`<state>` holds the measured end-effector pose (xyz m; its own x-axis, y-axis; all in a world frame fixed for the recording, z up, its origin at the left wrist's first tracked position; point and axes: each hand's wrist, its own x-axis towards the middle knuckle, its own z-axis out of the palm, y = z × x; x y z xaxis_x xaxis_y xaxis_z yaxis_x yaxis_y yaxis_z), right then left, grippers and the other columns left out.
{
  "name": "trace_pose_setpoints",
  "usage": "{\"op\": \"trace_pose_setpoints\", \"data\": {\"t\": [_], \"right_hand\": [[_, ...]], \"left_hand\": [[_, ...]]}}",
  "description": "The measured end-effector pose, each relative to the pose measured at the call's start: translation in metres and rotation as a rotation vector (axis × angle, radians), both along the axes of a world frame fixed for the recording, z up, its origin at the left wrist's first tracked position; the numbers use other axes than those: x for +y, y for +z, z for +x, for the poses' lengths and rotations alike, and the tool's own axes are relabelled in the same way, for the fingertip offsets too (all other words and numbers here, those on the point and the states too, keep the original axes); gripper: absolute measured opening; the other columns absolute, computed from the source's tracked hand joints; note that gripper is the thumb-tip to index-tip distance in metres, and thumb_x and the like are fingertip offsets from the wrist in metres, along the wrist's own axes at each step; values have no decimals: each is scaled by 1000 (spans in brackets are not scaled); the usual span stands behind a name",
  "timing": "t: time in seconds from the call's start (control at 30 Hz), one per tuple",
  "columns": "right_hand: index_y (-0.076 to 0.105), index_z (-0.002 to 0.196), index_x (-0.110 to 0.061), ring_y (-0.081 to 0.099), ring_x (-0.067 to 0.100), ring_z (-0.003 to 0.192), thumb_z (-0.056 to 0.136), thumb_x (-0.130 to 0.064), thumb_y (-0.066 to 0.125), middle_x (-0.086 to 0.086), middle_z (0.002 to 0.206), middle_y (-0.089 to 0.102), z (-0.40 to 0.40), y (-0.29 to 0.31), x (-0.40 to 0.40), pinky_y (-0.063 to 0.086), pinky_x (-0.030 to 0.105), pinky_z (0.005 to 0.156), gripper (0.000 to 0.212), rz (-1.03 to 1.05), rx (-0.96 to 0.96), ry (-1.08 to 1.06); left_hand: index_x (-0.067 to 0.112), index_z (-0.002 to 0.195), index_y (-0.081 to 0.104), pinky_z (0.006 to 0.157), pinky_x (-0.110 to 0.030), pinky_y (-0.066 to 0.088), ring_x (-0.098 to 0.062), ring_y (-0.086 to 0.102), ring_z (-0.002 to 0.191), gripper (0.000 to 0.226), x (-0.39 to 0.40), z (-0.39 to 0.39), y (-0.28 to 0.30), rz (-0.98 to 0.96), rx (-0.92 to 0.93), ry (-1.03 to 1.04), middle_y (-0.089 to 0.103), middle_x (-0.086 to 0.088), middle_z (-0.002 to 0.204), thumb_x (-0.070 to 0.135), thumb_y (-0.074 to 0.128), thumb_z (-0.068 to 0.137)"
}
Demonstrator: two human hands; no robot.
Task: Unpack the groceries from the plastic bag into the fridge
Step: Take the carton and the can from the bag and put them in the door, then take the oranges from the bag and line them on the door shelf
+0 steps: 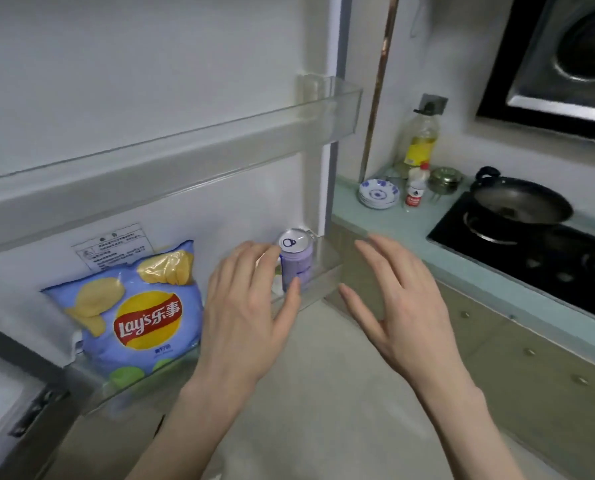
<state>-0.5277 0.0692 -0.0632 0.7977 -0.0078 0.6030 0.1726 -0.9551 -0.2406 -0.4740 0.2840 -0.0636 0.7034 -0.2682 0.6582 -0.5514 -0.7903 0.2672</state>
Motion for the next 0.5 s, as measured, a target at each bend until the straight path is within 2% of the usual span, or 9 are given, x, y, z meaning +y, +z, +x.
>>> {"op": "trace_pose_setpoints", "data": {"t": [0.17,0.5], "right_hand": [[54,147,-8,51,32,141,103,-46,59,11,150,55,-77,-16,-11,42,49,115,59,-29,26,-297],[57,144,-10,52,28,141,105,-49,52,6,148,57,-243,-25,-41,40,48,118,55,-57,80,-799]], "left_hand": [[4,130,63,108,-49,46,-37,57,128,43,-28,-31,-17,-20,29,-218,64,-14,131,33,57,100],[7,132,63,111,-46,44,-31,57,131,45,-127,-115,-25,26,48,-681,66,-9,132,36,54,99]]}}
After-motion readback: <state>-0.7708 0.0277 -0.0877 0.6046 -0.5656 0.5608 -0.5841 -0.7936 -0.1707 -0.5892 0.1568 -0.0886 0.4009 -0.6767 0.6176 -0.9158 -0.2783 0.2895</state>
